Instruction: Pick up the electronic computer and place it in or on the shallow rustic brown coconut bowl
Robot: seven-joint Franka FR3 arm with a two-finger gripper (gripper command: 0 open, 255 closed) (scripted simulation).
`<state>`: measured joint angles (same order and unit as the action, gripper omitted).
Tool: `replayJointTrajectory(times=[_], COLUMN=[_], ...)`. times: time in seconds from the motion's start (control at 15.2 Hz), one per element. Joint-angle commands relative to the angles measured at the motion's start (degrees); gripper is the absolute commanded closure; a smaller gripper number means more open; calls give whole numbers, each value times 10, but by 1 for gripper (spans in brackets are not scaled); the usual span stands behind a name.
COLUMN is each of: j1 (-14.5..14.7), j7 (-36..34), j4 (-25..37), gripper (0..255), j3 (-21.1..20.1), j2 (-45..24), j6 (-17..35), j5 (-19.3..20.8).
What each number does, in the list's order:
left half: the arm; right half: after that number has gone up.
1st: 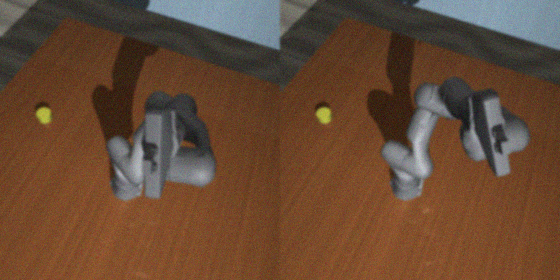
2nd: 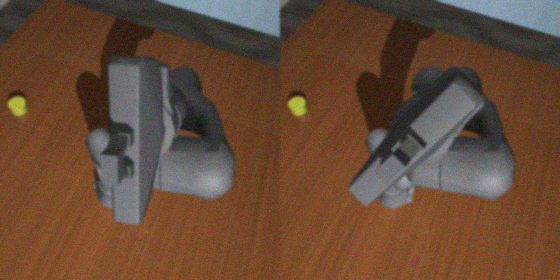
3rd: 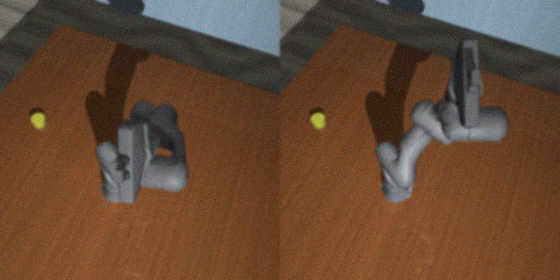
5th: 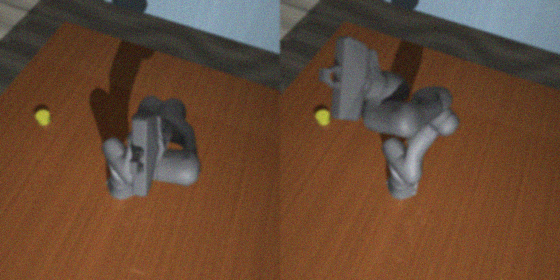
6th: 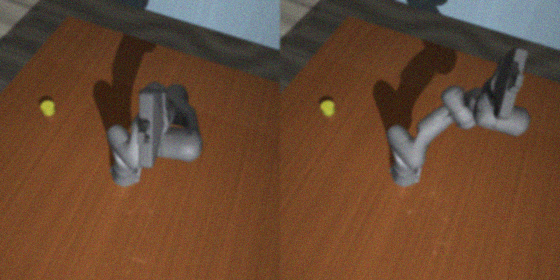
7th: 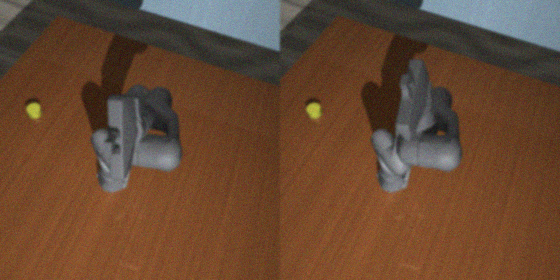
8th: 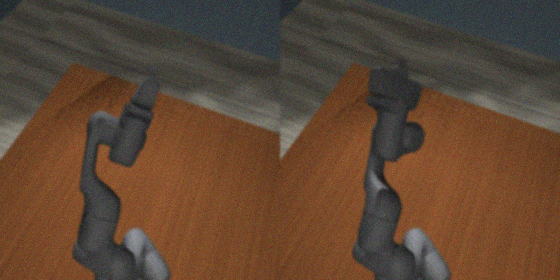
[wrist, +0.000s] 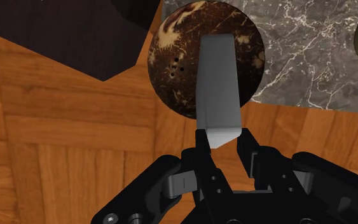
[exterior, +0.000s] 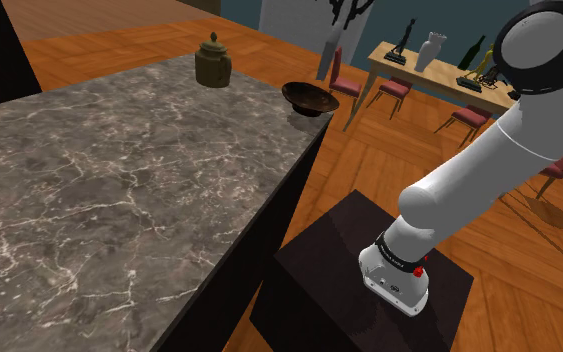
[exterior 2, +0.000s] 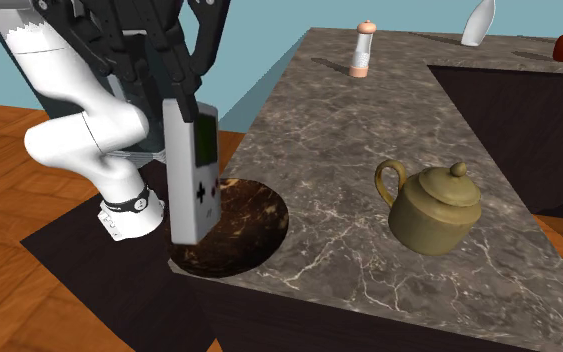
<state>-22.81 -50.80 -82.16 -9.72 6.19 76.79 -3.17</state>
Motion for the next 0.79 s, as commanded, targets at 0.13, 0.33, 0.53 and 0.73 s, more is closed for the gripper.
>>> replayJointTrajectory(times=[0.13,0.33,0.53,0.73], j1=[-1,-1,-1,-1], j7=[4,6,8,9], j4=[-52,-90,-124,-145], gripper=[255,255,255,255], j3=[1,2,2,2], j2=[17,28,38,43], j6=[36,62,87,102], j5=[-2,-4,-5,-6])
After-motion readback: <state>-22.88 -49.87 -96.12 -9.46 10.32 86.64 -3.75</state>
